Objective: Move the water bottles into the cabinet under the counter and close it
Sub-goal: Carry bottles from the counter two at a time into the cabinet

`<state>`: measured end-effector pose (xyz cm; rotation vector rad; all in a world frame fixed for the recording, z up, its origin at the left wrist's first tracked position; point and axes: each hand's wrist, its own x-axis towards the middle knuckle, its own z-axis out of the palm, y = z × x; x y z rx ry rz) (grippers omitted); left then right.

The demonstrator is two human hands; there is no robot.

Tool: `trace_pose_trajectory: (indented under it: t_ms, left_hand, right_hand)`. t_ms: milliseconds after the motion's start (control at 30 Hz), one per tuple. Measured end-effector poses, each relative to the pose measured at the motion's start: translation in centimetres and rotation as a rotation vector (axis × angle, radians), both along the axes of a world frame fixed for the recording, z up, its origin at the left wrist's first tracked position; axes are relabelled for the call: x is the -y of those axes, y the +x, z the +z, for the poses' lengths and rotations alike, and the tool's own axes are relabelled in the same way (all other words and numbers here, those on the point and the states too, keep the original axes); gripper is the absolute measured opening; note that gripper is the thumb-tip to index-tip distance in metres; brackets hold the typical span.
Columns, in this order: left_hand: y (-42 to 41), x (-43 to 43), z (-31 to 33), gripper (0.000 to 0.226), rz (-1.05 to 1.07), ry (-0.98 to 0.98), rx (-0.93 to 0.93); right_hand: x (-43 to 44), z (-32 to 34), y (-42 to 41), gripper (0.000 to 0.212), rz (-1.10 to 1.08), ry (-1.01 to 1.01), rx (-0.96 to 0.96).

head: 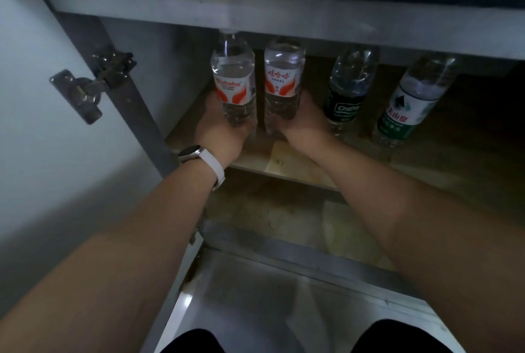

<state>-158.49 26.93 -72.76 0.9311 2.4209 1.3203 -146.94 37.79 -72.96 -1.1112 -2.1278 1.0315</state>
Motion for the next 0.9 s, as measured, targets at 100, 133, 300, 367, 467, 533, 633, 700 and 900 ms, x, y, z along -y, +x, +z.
trace_pose_trajectory:
  t_ms: [100,133,300,367,467,533,633,700,900]
  left_hand:
    - [0.2,1.8,-0.3,0.086,-0.04,0.02,0.005]
    - [0.5,2.7,-0.3,0.088,-0.056,0.047,0.011]
    - [2.5,6.9,-0.7,0.072,-0.194,0.02,-0.185]
    - [3.4,8.3,-0.8,0.066,-0.301,-0.046,-0.37]
    - [4.8,9.9,-0.3,0.055,-0.398,-0.128,-0.583]
    - [6.0,11.0,0.6,0.05,-0.421,-0.165,-0.646]
    - [7.8,13.3,3.2,0.047,-0.449,-0.234,-0.687]
    - [8.6,15.0,5.6,0.045,-0.467,-0.25,-0.696]
    - [11.0,20.0,14.5,0.042,-0.584,-0.339,-0.662]
  right_hand:
    - [0.8,0.9,1.0,0.068,0.041,-0.035,-0.009]
    - [1.3,1.2,1.6,0.068,0.051,-0.044,-0.013]
    - [3.9,2.0,6.4,0.058,0.12,0.036,0.087]
    - [4.8,2.1,8.2,0.057,0.176,0.113,0.213]
    - [5.8,2.4,10.5,0.052,0.261,0.307,0.355]
    - [7.0,3.2,11.8,0.048,0.312,0.38,0.413]
    - [9.2,5.0,13.8,0.045,0.358,0.41,0.476]
    - [10.8,7.0,15.5,0.05,0.396,0.397,0.567]
    - [16.6,17.4,19.5,0.051,0.442,0.36,0.797]
